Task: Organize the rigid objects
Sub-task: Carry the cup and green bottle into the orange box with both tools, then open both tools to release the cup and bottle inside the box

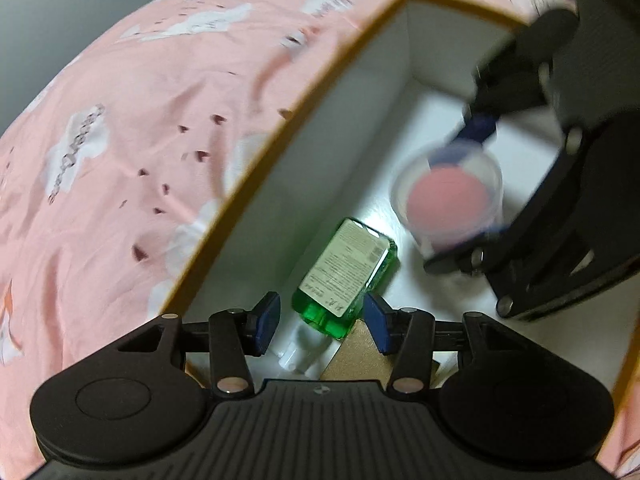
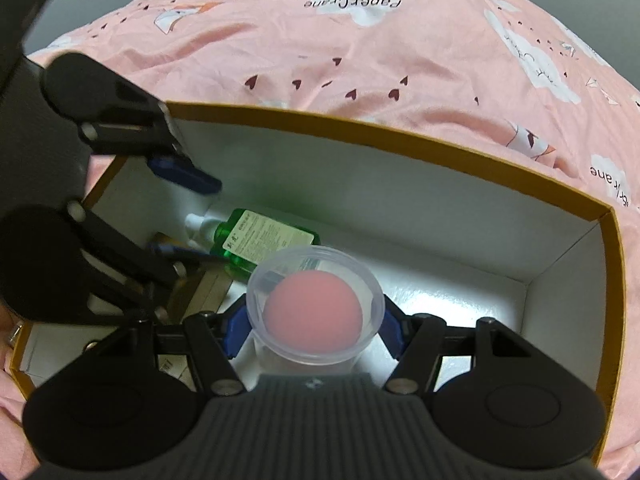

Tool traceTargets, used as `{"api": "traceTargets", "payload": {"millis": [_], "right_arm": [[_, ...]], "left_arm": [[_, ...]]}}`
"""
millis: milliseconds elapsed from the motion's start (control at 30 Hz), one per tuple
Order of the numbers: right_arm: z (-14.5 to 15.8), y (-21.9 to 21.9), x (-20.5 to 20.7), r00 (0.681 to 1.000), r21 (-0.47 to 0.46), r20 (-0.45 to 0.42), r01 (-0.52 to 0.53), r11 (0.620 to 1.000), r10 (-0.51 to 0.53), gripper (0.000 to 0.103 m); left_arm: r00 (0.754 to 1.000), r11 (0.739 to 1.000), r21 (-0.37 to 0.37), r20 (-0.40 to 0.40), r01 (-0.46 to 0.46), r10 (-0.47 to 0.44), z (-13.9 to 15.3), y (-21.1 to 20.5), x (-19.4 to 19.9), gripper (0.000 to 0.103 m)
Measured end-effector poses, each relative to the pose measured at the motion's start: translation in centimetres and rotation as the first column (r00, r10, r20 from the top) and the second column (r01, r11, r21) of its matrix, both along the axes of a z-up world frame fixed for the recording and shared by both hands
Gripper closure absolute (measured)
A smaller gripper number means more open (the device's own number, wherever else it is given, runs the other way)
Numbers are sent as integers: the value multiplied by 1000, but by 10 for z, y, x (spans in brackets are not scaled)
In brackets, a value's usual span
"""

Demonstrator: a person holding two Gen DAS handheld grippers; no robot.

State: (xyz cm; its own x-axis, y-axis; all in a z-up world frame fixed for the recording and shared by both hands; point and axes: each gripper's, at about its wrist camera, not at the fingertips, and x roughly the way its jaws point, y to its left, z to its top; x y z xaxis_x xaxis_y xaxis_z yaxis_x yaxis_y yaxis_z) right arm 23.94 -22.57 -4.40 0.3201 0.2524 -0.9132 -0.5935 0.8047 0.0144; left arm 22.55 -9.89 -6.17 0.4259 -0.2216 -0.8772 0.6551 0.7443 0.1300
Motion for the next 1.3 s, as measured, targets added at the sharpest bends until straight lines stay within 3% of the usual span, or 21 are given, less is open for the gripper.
{"api": "traceTargets", "payload": {"millis": [100,233,533,667,733,900,1133,1300], "right_arm": [[-1,4,0,999,27,-45,-4,1000,5,39],[-7,13,0,996,28,-89,9,1000,-7,39],[-15,33,-3,993,15,-122,8,1000,-6,38],[-13,32,-5,991,33,-130,15,999,-11,21],[-10,31,-6,992,33,-127,17,999,-13,21],[-13,27,-6,981,67,-191,31,997,-18,38],[-13,28,-6,981,88,-191,58,994,-41,38],[-8,31,-12,988,73,-154,41,996,-30,36]], "left_arm": [[996,993,-67,-2,-94,94,15,15,-2,46],[974,969,-104,5,-224,226,29,33,-10,46],[931,918,-185,40,-351,364,47,51,-41,44],[910,890,-215,17,-401,415,49,62,-48,44],[898,874,-228,-2,-429,440,47,66,-51,44],[870,827,-282,-65,-486,489,43,80,-61,45],[843,792,-301,-90,-531,531,39,87,-75,45],[836,782,-312,-84,-539,543,40,86,-85,45]]}}
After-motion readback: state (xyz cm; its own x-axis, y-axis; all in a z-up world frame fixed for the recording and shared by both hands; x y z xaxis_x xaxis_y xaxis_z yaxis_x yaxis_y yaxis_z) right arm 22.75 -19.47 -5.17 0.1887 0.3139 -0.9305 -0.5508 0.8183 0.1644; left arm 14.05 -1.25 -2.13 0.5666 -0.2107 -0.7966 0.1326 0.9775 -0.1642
